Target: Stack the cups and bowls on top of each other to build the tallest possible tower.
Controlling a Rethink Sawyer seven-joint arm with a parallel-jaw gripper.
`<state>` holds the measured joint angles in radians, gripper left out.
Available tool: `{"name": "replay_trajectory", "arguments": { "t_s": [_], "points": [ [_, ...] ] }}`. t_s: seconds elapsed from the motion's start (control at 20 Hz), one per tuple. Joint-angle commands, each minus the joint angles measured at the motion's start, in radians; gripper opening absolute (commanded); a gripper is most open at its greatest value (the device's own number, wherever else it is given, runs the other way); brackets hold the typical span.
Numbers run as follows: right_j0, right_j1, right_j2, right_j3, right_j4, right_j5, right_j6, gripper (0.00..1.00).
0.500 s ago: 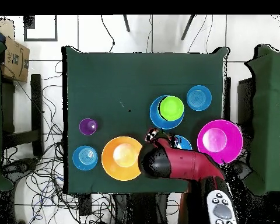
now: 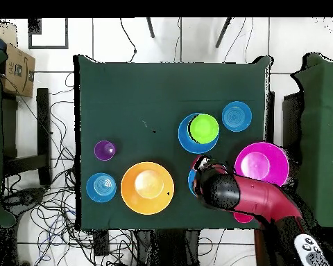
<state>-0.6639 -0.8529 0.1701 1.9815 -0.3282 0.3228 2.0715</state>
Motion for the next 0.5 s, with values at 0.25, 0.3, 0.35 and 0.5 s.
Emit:
{"name": "replay_trajectory", "arguments": {
  "t_s": [0.25,0.3,0.35,0.5],
  "points": [
    [0.005,0.083,0.126,0.076,-0.098,0.03,-0.077,1.0],
    [0.015,0.084,0.12,0.073,-0.098,0.026,-0.065,1.0],
    [0.025,0.085,0.115,0.071,-0.099,0.023,-0.052,1.0],
    [0.054,0.088,0.1,0.069,-0.097,0.012,-0.022,1.0]
  ]
}}
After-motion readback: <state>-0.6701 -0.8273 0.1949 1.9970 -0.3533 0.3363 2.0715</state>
